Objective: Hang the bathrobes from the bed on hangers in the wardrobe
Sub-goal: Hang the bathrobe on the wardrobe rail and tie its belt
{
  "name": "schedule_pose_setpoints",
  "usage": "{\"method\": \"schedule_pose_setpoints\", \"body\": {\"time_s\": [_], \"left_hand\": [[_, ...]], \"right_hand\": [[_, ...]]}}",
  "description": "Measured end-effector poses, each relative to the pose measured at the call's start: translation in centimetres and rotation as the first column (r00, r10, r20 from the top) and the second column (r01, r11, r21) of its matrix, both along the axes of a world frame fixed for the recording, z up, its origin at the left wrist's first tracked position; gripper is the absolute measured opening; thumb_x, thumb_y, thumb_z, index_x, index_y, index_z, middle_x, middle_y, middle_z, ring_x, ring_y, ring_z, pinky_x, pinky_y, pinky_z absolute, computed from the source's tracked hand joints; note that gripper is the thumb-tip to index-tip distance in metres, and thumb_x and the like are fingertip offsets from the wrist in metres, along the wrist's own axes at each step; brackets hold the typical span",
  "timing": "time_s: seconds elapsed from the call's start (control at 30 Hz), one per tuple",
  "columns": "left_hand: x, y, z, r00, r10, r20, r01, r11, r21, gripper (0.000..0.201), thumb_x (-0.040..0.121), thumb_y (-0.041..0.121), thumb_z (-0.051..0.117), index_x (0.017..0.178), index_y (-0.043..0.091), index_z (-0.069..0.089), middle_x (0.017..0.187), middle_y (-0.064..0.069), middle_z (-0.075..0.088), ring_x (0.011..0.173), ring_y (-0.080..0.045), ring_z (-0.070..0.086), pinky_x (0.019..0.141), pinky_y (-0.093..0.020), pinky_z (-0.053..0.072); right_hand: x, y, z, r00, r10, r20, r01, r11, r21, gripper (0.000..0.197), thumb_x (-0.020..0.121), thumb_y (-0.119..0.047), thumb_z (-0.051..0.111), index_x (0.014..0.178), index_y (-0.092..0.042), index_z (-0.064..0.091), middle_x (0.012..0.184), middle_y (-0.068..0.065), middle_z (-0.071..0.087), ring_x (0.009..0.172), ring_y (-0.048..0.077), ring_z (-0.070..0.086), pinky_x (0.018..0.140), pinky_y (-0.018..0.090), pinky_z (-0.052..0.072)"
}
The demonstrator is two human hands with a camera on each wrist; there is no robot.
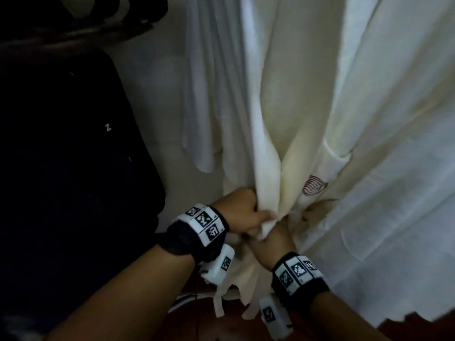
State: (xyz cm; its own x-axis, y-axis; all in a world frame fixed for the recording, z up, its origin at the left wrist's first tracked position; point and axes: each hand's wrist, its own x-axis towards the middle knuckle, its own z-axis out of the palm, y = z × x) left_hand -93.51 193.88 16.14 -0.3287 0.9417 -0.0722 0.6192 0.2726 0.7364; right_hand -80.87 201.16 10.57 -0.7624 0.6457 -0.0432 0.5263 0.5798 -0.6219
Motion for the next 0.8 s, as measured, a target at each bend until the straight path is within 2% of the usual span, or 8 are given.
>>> {"method": "schedule_pose_setpoints", "body": {"time_s": [0.07, 0.17, 0.23, 0.33, 0.43, 0.53, 0.63, 0.8], "left_hand": [[-1.4, -0.6, -0.1, 0.982, -0.069, 0.178, 0.051, 0.993, 0.107, 0.022, 0.085, 0.024, 0.064, 0.101, 0.014, 0.074, 0.099, 0.002, 0.074, 0.096, -0.010, 0.066, 0.091, -0.027, 0.051], [-6.1, -1.9, -2.2, 0.847, 0.320, 0.425, -0.471, 0.822, 0.320, 0.032, 0.068, 0.003, 0.046, 0.069, 0.025, 0.069, 0.073, 0.006, 0.069, 0.074, -0.012, 0.064, 0.075, -0.026, 0.049], [-8.3, -2.6, -4.6, 0.739, 0.606, 0.295, -0.669, 0.713, 0.210, 0.027, 0.079, 0.002, 0.050, 0.091, 0.020, 0.065, 0.096, -0.003, 0.067, 0.090, -0.020, 0.061, 0.077, -0.024, 0.042], [-8.8, -2.3, -7.2, 0.741, 0.462, 0.488, -0.535, 0.845, 0.012, 0.071, 0.084, -0.008, 0.061, 0.145, 0.014, 0.033, 0.143, -0.009, 0.045, 0.123, -0.026, 0.048, 0.091, -0.028, 0.043], [-7.6, -0.8, -7.2, 0.745, 0.308, 0.592, -0.422, 0.905, 0.061, 0.092, 0.081, -0.015, 0.058, 0.153, 0.017, 0.009, 0.149, -0.006, 0.037, 0.123, -0.028, 0.046, 0.073, -0.018, 0.051], [-6.6, 0.7, -6.3, 0.811, 0.289, 0.509, -0.347, 0.938, 0.022, 0.077, 0.078, -0.020, 0.052, 0.145, 0.009, 0.031, 0.129, -0.011, 0.053, 0.115, -0.031, 0.053, 0.055, -0.007, 0.042], [-6.6, 1.1, -6.5, 0.827, 0.274, 0.491, -0.289, 0.956, -0.047, 0.051, 0.076, -0.014, 0.060, 0.125, -0.005, 0.054, 0.103, -0.007, 0.061, 0.083, -0.018, 0.057, 0.051, -0.007, 0.042], [-9.6, -1.9, -7.9, 0.959, 0.149, 0.241, -0.132, 0.988, -0.083, 0.067, 0.066, 0.051, 0.082, 0.121, 0.017, 0.063, 0.116, 0.006, 0.066, 0.108, -0.009, 0.061, 0.092, -0.025, 0.046]], "right_hand": [[-0.3, 1.3, -0.2, 0.993, -0.092, 0.081, 0.090, 0.996, 0.023, 0.044, 0.093, -0.033, 0.055, 0.129, -0.007, 0.054, 0.126, 0.014, 0.060, 0.117, 0.029, 0.056, 0.096, 0.031, 0.043], [1.0, 2.7, 0.1, 0.990, -0.126, -0.058, 0.114, 0.978, -0.178, 0.029, 0.087, -0.022, 0.069, 0.111, -0.005, 0.065, 0.107, 0.009, 0.067, 0.101, 0.024, 0.062, 0.081, 0.026, 0.042], [2.4, 3.2, 0.3, 0.986, -0.105, -0.125, 0.071, 0.966, -0.250, 0.026, 0.083, -0.017, 0.074, 0.107, -0.008, 0.067, 0.100, 0.005, 0.068, 0.096, 0.021, 0.062, 0.082, 0.026, 0.042], [3.6, 3.8, 0.1, 0.987, -0.095, -0.127, 0.057, 0.960, -0.274, 0.022, 0.080, -0.019, 0.078, 0.097, -0.009, 0.068, 0.089, 0.003, 0.069, 0.083, 0.015, 0.064, 0.075, 0.026, 0.042], [4.2, 3.6, 0.2, 0.986, -0.099, -0.136, 0.052, 0.950, -0.308, 0.026, 0.071, -0.030, 0.082, 0.087, -0.017, 0.067, 0.079, -0.008, 0.067, 0.070, -0.003, 0.060, 0.065, 0.023, 0.042], [4.6, 3.3, 0.1, 0.986, -0.077, -0.148, 0.023, 0.942, -0.336, 0.018, 0.075, -0.018, 0.083, 0.084, -0.021, 0.068, 0.079, -0.012, 0.069, 0.068, -0.009, 0.061, 0.070, 0.022, 0.045], [5.2, 3.4, 0.2, 0.989, -0.073, -0.132, 0.030, 0.954, -0.298, 0.022, 0.079, -0.017, 0.078, 0.099, -0.017, 0.069, 0.089, -0.010, 0.069, 0.075, -0.009, 0.061, 0.070, 0.013, 0.044], [6.6, 4.3, 0.8, 0.979, -0.198, -0.051, 0.188, 0.970, -0.153, 0.026, 0.083, -0.028, 0.074, 0.106, -0.015, 0.069, 0.094, -0.002, 0.066, 0.090, 0.018, 0.060, 0.078, 0.025, 0.041]]}}
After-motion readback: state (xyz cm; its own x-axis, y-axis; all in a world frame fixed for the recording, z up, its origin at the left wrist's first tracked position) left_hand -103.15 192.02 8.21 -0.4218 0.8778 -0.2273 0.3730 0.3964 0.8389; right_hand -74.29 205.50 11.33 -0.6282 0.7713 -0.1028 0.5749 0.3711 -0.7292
